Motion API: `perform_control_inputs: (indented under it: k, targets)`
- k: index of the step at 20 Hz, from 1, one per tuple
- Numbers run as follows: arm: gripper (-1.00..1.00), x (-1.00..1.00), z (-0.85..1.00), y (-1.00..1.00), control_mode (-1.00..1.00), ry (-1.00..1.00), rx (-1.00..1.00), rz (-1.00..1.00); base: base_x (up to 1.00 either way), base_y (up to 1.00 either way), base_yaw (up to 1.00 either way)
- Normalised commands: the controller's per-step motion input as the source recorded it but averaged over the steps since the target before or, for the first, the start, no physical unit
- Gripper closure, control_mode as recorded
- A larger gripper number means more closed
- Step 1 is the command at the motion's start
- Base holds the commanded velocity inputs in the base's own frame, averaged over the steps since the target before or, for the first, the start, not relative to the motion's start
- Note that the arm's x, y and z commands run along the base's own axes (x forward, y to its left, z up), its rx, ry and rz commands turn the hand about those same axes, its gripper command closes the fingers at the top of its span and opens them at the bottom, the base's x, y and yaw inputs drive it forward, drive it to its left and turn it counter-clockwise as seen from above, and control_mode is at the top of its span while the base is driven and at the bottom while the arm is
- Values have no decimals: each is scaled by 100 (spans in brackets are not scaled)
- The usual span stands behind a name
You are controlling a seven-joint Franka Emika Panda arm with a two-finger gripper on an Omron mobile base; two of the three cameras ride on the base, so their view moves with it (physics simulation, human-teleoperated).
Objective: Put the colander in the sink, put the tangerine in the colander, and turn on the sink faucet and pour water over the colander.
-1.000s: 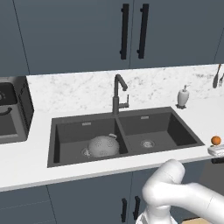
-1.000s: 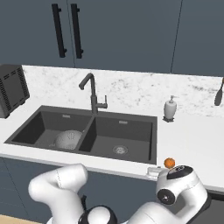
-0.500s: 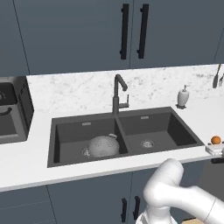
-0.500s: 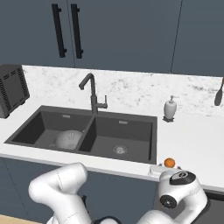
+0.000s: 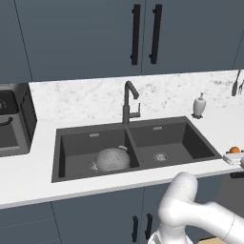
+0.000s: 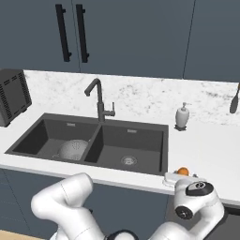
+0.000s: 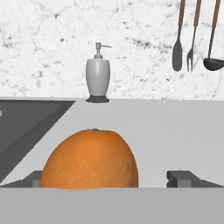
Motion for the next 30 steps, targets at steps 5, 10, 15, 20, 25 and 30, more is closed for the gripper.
perform_control_inputs:
  k: [5,10,15,20,25,30]
  targets:
    - [100,11,0,-17,-100,18,20,7,0,0,0]
    - [100,9,0,-2,-100,27,22,14,0,0,0]
    - [100,-26,72,28,-100,6,14,27,0,0,0]
    - [100,-27,100,65,-100,11,1,17,0,0,0]
    - [100,-48,100,77,-100,21,2,6,0,0,0]
    - [100,-48,100,97,-100,31,0,5,0,0,0]
